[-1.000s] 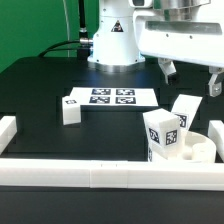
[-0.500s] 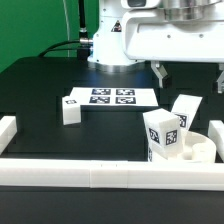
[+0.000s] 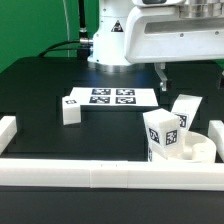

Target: Assemble stool

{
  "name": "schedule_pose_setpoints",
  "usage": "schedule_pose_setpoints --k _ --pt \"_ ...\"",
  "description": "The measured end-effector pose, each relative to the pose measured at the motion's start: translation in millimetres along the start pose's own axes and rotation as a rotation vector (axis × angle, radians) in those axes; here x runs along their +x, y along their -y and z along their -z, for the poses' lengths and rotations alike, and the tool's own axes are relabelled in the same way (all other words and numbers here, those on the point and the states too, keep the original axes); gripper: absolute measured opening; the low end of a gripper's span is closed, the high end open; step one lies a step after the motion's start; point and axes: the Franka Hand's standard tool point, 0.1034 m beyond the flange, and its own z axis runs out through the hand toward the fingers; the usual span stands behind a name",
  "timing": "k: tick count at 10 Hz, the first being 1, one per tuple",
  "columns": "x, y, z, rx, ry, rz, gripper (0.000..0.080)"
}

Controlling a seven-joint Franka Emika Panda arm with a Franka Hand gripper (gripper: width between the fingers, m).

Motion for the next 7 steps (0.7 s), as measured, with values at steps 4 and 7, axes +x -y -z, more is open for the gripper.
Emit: schedule_pose_setpoints --k 4,7 --pt "-1.2 5.3 -4.7 -0.044 -0.010 0.359 0.0649" --pt "-1.2 2.2 -5.3 -0.049 -0.007 0.578 0.0649"
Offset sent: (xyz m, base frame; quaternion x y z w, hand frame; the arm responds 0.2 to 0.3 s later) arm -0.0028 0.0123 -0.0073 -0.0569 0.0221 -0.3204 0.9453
